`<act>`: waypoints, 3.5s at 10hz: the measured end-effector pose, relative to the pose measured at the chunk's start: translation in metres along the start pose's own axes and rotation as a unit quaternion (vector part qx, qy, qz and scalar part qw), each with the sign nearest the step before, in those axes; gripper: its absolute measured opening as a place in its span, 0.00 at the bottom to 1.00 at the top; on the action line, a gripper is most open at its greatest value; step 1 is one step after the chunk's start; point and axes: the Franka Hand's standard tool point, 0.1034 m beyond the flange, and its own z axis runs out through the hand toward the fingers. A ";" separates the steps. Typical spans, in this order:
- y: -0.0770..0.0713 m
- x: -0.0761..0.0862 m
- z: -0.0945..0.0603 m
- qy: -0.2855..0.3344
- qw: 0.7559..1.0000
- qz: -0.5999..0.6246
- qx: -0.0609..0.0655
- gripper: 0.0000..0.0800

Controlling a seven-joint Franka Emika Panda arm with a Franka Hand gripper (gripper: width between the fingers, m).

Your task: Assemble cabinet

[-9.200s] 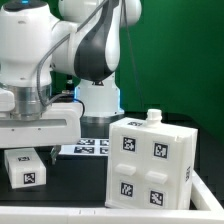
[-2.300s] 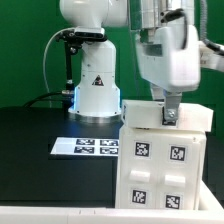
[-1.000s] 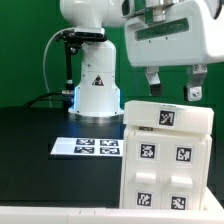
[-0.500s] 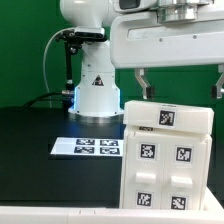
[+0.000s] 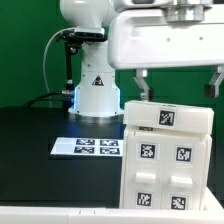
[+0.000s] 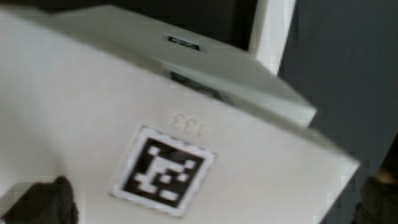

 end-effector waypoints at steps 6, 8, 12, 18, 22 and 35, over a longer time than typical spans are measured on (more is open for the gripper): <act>0.013 0.003 0.002 -0.012 0.952 -0.306 -0.026 1.00; 0.010 0.003 0.005 -0.015 0.922 -0.386 -0.037 1.00; 0.021 -0.006 0.018 -0.025 0.921 -0.388 -0.035 1.00; 0.022 -0.006 0.018 -0.019 0.974 -0.220 -0.038 0.69; 0.018 -0.005 0.019 0.008 0.996 0.078 -0.043 0.69; 0.007 0.005 0.019 0.027 0.697 0.716 0.016 0.69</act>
Offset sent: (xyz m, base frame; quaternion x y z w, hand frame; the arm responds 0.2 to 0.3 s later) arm 0.0000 0.0000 0.0000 0.0000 0.0000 -0.1296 0.9916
